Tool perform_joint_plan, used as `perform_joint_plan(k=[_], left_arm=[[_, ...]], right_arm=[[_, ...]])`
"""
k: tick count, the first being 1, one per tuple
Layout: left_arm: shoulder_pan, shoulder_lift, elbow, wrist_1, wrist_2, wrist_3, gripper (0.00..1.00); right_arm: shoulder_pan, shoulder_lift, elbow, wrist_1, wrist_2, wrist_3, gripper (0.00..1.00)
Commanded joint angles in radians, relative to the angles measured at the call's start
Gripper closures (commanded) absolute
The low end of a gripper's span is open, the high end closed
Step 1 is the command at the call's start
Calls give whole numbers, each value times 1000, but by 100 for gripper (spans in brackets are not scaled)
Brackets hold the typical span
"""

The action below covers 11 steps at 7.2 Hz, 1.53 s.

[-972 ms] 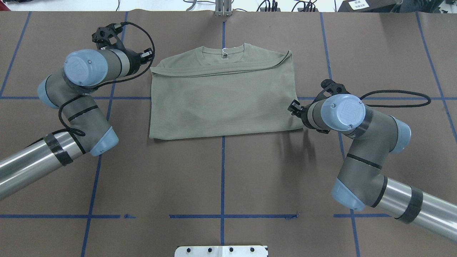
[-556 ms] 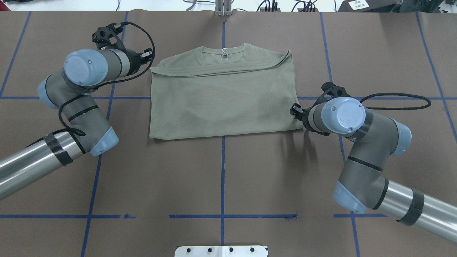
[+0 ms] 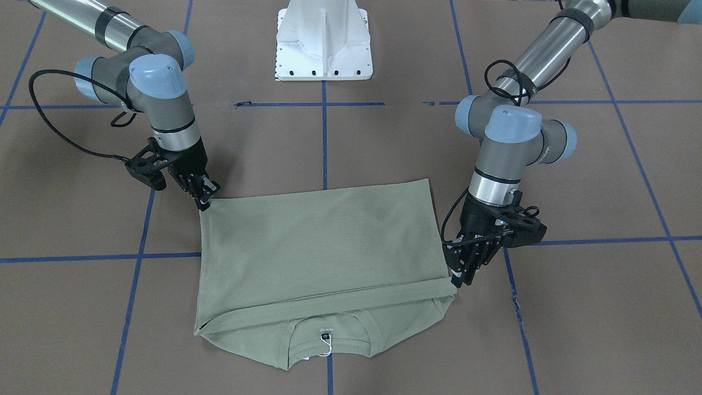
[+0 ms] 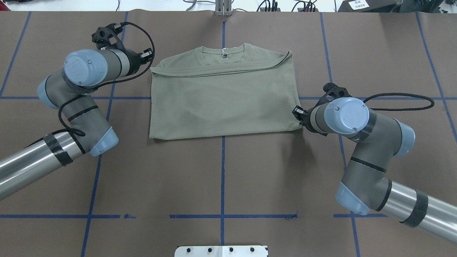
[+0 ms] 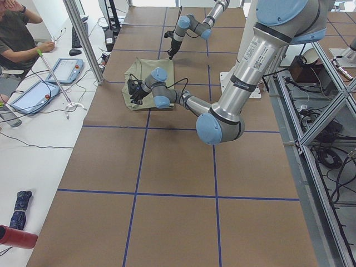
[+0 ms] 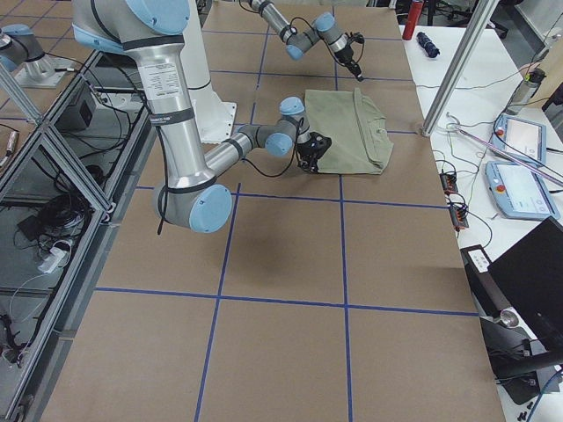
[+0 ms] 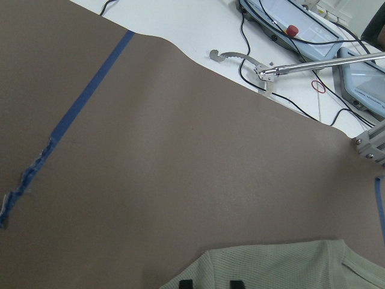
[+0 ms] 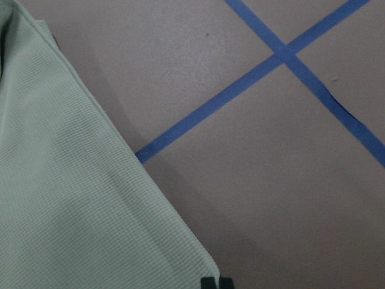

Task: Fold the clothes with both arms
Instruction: 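Grasp the shirt edge with the right gripper and drag it toward the robot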

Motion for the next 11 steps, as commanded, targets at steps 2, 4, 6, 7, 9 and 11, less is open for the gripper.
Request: perform_joint_plan(k=[2,4,6,7,9,11], left_arm=[[9,9,-65,0,-5,-3,67],[21,35,-146,0,-173,-72,67],[35,70,-249,3,-270,-136,65],[46,87,-277,3,-270,-138,65],[51,87,-285,3,-296,-152,63],[72,87,-295,3,-295,-176,62]], right_arm=[[-33,-207,303,-10,94,69,100],[-198,-349,450,-14,77,197,100],[-315,-373,479,-14,78,260,100],[-373,-396,482,-14,80,263,100],[-472,-405,482,-14,81,309,100],[-504,-428,482,-14,80,312,96]])
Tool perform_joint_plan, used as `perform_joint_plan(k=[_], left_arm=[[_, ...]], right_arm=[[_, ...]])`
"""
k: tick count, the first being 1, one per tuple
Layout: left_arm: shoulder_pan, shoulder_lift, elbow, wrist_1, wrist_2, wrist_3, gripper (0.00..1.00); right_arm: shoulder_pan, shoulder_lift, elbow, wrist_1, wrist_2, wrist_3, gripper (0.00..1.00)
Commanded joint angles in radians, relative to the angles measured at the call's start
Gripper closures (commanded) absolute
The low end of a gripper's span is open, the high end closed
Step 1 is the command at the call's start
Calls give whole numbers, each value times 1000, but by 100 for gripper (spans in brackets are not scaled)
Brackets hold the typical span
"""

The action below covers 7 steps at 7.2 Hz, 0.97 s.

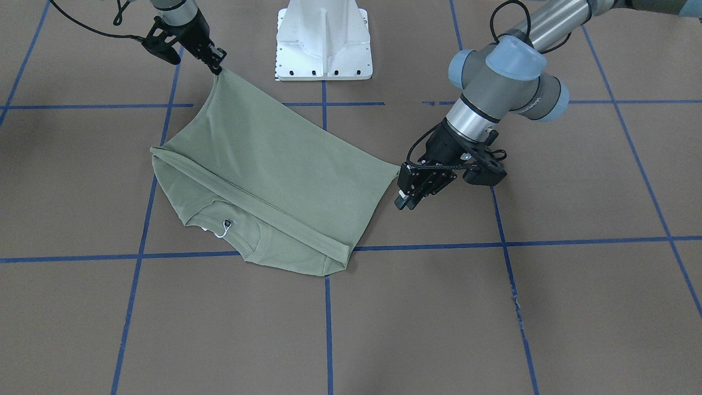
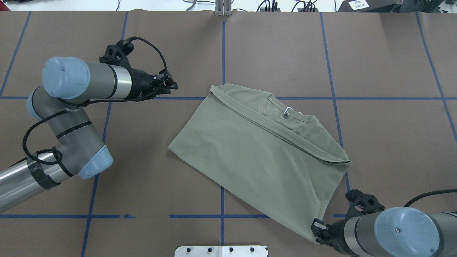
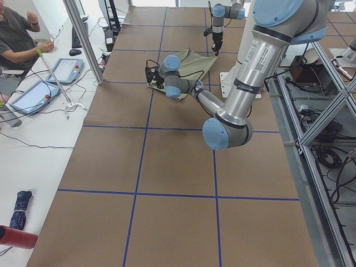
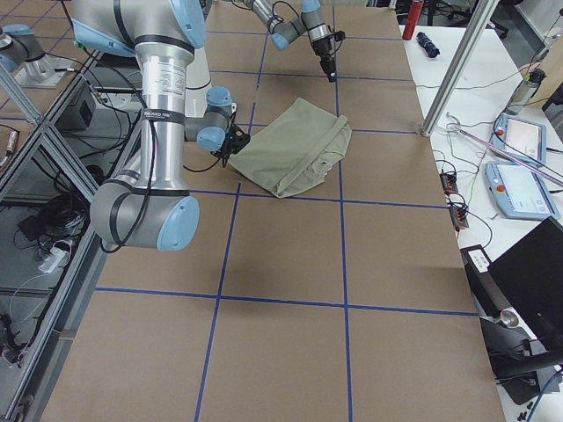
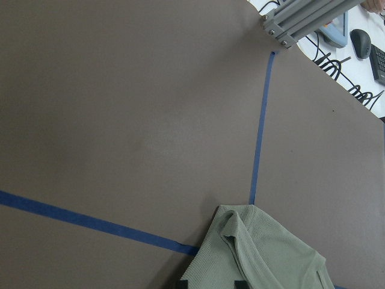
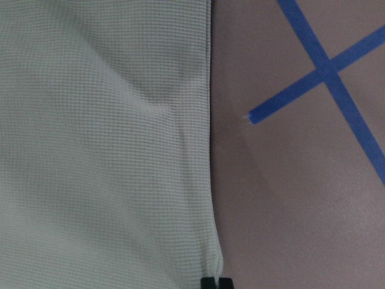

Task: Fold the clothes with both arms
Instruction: 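Grasp the shirt edge with the right gripper and drag it toward the robot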

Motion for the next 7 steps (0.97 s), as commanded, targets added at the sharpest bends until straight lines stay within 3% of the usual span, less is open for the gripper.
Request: perform_joint_plan(k=[1,2,4,5,7], left_arm=[[23,1,-15,0,-2,-26,62],[38,1,-29,0,-2,-59,61],[90,37,-89,7,0,-130,58],[126,48,-129,82,1,-177,57],[184,75,-158,226,39,-192,49]], right_arm=[[-23,-14,0,0,-1,6,70],[-26,-13,3,0,-7,47,1],[-12,-16,6,0,-9,58,0],[27,-17,12,0,-9,58,0],[198,-5,9,2,2,39,0]])
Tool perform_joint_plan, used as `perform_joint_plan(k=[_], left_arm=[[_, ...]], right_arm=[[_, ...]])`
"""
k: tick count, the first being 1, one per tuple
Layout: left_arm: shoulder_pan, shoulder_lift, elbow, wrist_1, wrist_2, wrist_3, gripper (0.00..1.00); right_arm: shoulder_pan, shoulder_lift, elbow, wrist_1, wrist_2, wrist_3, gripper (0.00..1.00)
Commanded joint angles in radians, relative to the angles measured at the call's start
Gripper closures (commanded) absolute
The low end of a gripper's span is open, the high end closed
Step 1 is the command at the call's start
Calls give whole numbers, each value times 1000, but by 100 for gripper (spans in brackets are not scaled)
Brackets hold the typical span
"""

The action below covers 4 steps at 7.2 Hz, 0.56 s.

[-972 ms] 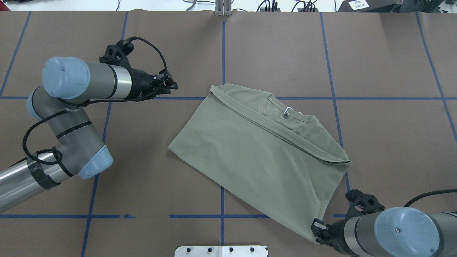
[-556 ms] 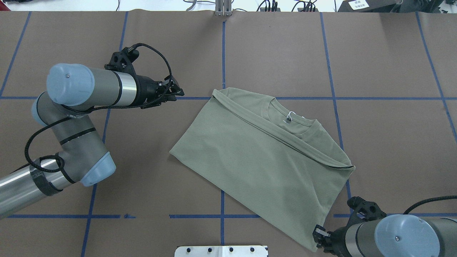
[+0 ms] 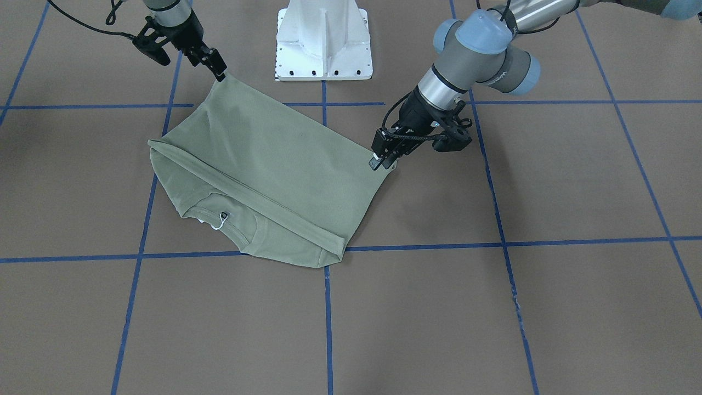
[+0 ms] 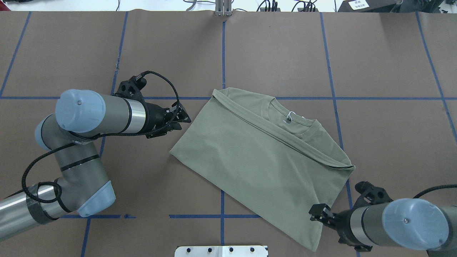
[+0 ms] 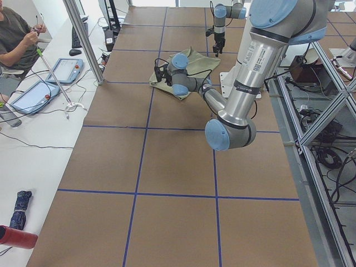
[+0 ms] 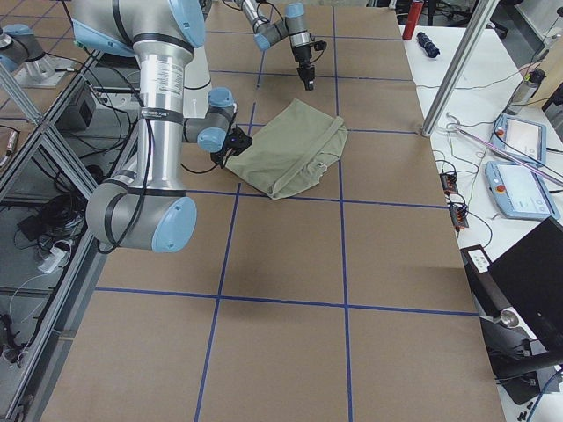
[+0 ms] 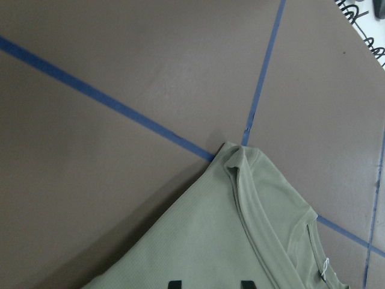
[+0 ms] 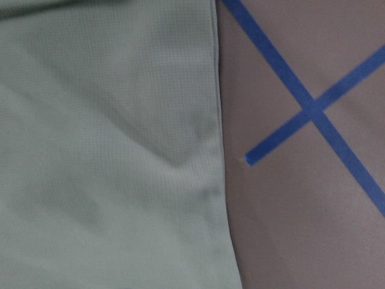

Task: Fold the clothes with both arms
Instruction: 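Grasp the shirt edge with the right gripper and drag it toward the robot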

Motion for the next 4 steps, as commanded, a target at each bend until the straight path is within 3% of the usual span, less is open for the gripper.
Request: perform_joint_plan(k=[1,2,4], left_arm=[[78,39,-32,104,59,-48,45],[107,33,-33,184,91,-72,43],[117,41,-29,225,102,-71,43]], right_arm=[[177,28,-3,1,7,-73,0],[231,64,-14,1,7,-124,0],[268,69,-44,1,5,-165,0]])
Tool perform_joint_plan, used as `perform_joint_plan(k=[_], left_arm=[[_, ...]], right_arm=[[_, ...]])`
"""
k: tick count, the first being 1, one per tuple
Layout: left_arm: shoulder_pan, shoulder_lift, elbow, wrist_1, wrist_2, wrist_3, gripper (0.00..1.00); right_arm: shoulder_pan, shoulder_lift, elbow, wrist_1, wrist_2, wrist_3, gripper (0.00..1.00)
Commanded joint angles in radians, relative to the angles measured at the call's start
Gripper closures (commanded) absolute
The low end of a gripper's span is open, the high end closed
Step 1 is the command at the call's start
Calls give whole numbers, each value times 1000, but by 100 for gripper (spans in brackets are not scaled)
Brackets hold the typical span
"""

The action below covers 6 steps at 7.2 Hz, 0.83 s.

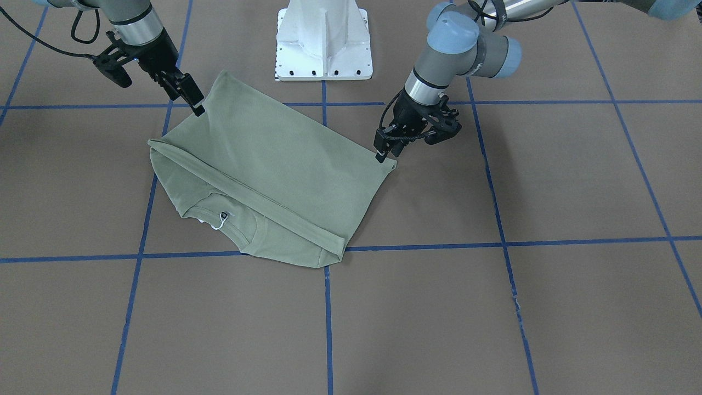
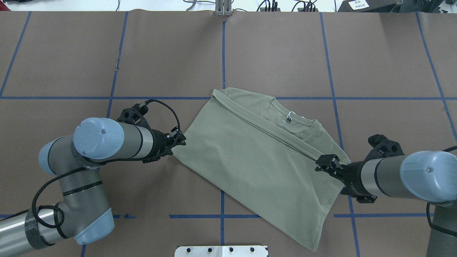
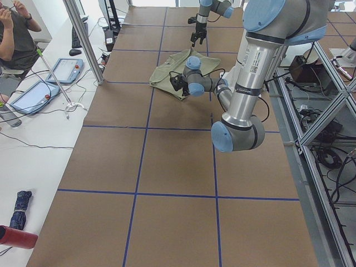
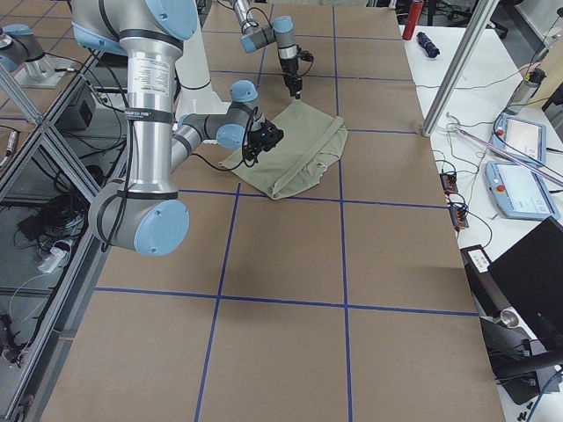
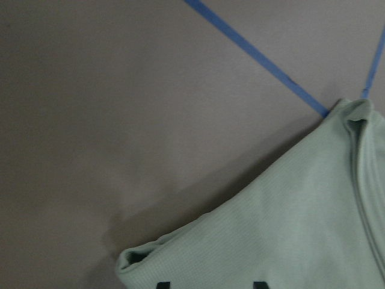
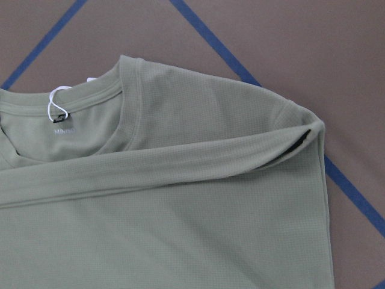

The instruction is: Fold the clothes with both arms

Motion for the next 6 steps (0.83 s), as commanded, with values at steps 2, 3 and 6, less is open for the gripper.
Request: perform_joint_plan(k=[2,3,6], left_arm=[[18,6,13,27,12,9,44],[18,6,18,27,38,11,44],[18,2,22,27,56,15,54]], right_arm=[[21,16,-33,0,-7,-29,0],[19,16,-37,0,-9,-31,0],[13,13,-37,-1,-12,-37,0]])
